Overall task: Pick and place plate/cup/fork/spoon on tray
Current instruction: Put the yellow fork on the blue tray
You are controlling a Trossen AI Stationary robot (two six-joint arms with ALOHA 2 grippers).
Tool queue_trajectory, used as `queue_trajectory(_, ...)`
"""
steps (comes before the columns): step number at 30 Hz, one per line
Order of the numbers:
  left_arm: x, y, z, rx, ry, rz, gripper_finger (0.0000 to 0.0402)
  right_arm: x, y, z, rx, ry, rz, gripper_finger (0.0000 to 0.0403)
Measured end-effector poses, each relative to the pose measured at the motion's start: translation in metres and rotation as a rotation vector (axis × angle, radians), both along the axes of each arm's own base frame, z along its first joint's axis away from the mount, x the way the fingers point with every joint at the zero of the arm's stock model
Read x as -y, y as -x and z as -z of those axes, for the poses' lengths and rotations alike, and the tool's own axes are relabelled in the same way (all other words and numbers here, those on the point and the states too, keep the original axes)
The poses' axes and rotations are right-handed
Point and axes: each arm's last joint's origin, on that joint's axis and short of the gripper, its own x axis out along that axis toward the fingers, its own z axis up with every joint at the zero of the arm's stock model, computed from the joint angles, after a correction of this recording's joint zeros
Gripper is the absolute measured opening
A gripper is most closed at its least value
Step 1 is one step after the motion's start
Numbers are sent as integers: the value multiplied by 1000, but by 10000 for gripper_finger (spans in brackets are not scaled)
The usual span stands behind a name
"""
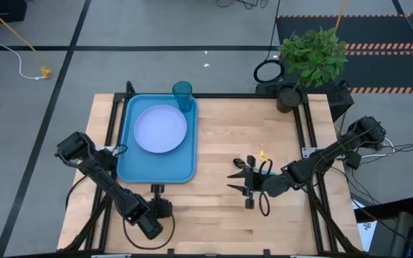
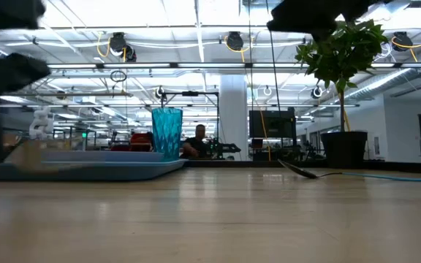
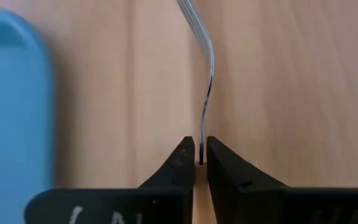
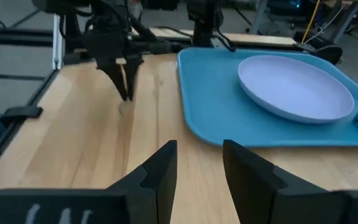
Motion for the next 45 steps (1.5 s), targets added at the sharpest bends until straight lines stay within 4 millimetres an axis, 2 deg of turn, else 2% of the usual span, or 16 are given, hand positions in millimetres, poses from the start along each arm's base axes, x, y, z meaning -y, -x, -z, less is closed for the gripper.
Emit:
queue_trajectory(7, 7, -19, -41, 120, -198, 70, 21, -6, -11, -5, 133, -59, -30, 124)
queue_trajectory(12, 8, -28, -56, 186, -369, 179, 21, -13, -25, 7, 173, -66, -92, 142)
queue_trajectory(16, -1, -35, -58, 180, -468, 209, 20, -17, -36, 22, 173, -32, -186, 157)
queue_trajectory(21, -15, -43, -55, 140, -511, 211, 20, -20, -42, 33, 178, 47, -229, 166)
queue_trajectory(25, -19, -47, -55, 121, -541, 247, 20, -14, -55, 46, 151, 107, -217, 166)
queue_trajectory(31, -28, -53, -55, 91, -552, 268, 20, -2, -77, 53, 87, 198, -241, 157)
queue_trajectory(38, -37, -59, -55, 72, -564, 260, 20, 12, -86, 58, 10, 255, -287, 116)
queue_trajectory(45, -41, -63, -55, 70, -543, 247, 21, 16, -87, 60, -5, 297, -291, 16)
